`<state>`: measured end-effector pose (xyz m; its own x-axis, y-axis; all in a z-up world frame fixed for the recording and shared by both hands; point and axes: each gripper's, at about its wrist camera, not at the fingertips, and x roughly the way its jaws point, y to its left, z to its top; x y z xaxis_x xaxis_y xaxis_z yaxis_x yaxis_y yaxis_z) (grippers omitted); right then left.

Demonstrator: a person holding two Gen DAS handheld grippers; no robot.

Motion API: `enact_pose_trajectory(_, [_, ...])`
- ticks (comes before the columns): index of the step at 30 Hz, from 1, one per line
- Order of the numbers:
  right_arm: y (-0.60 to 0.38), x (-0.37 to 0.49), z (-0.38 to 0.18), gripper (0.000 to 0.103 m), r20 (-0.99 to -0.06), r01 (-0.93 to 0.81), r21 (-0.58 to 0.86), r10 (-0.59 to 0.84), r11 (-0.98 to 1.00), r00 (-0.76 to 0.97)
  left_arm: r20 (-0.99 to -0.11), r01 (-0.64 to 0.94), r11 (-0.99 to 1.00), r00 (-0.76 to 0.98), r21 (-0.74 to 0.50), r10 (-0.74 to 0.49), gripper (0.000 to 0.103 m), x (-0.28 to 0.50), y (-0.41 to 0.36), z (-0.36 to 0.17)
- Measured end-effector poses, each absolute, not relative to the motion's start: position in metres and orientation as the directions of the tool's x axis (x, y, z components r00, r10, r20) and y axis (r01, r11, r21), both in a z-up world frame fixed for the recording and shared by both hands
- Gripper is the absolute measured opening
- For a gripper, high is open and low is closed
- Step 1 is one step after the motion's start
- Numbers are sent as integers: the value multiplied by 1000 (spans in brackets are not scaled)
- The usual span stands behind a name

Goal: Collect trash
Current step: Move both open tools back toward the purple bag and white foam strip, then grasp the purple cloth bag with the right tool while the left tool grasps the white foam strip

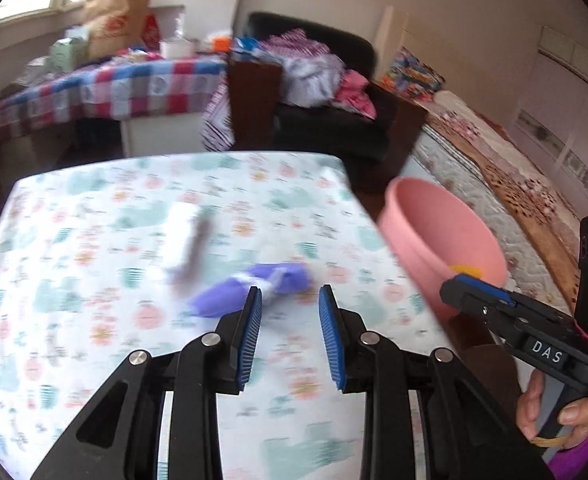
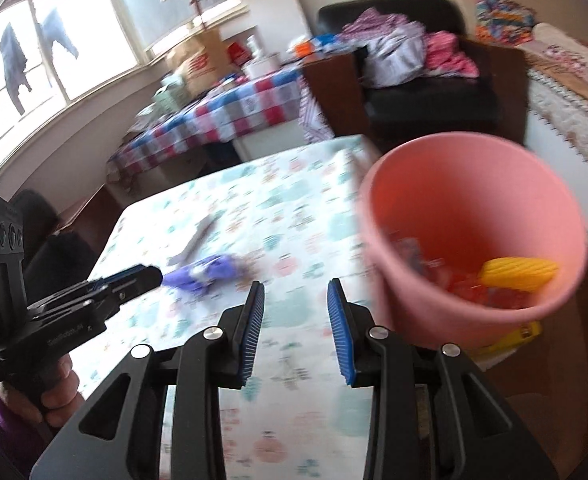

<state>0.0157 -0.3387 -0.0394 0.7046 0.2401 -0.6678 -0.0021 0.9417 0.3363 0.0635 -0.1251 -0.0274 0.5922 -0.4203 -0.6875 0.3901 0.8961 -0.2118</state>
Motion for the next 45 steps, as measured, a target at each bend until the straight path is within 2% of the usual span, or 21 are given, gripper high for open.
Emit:
enact_pose_trajectory(8, [-284, 38, -51, 33, -675, -96, 475, 433, 874, 597, -682, 299, 926, 628, -232, -373, 28, 68, -55, -31])
enact_pose_trajectory(18, [-281, 80, -53, 33, -695, -12, 466, 375, 885, 613, -681, 252, 924, 624, -288, -382, 28, 68, -9, -41])
enact_pose_trajectory(27, [-287, 108, -88, 33, -673, 34, 621, 510, 783, 537, -677, 248, 913, 614, -322, -406, 28, 74, 1, -47])
enact_pose_trajectory(35, [-241, 79, -75, 33, -702, -153, 545, 548, 824, 454, -680, 240, 908, 604, -342, -416, 28, 87, 5, -52])
enact_pose_trajectory(42, [-239, 64, -55, 34, -742, -201, 368, 418, 908, 524, -684, 242, 906, 596, -347, -421, 28, 96, 4, -53])
enact_pose_trajectory(44, [-238, 67, -54, 55, -745, -209, 351, 407, 913, 529, -689, 237, 907, 592, -347, -418, 39, 99, 4, -54])
enact_pose_trajectory(45, [-236, 71, -54, 55, -747, -217, 339, 402, 915, 530, -690, 231, 908, 592, -350, -416, 46, 101, 4, -54])
